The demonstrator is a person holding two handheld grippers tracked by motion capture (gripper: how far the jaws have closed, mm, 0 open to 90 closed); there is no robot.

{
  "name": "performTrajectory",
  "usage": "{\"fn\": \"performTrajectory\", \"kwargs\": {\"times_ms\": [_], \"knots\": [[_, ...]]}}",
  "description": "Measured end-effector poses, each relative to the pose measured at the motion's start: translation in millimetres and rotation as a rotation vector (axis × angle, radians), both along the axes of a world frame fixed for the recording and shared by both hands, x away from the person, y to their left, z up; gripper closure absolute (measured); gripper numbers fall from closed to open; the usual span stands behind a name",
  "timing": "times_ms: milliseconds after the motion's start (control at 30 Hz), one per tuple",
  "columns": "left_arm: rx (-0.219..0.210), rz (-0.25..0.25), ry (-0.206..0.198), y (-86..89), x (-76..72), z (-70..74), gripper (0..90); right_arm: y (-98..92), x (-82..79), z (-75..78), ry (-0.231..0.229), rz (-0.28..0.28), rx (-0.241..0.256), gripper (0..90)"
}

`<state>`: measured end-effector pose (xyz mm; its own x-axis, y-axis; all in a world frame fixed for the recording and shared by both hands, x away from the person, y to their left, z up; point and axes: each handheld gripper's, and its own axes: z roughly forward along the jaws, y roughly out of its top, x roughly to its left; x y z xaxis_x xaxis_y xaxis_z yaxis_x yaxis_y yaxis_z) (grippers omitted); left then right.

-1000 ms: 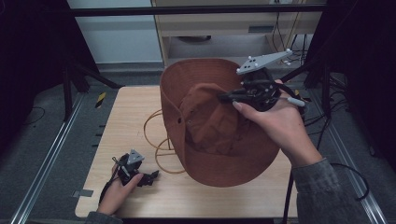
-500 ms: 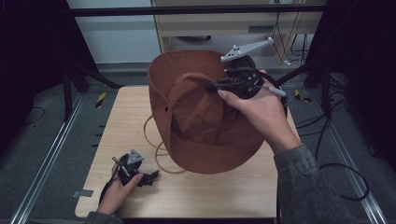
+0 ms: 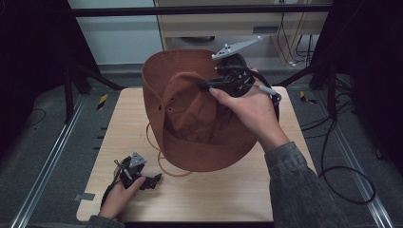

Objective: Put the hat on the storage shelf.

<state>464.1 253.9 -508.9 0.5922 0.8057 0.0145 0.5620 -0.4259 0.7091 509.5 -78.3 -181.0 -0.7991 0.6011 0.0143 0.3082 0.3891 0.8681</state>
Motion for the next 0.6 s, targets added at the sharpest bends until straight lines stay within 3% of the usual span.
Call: {"fn": "performTrajectory", "kwargs": {"times_ms": [600], "knots": [[0.0,-0.001,0.0,0.0,0.0,0.0,0.0,19.3,8.0,-6.3,0.007,0.015,0.008,88.9]]}}
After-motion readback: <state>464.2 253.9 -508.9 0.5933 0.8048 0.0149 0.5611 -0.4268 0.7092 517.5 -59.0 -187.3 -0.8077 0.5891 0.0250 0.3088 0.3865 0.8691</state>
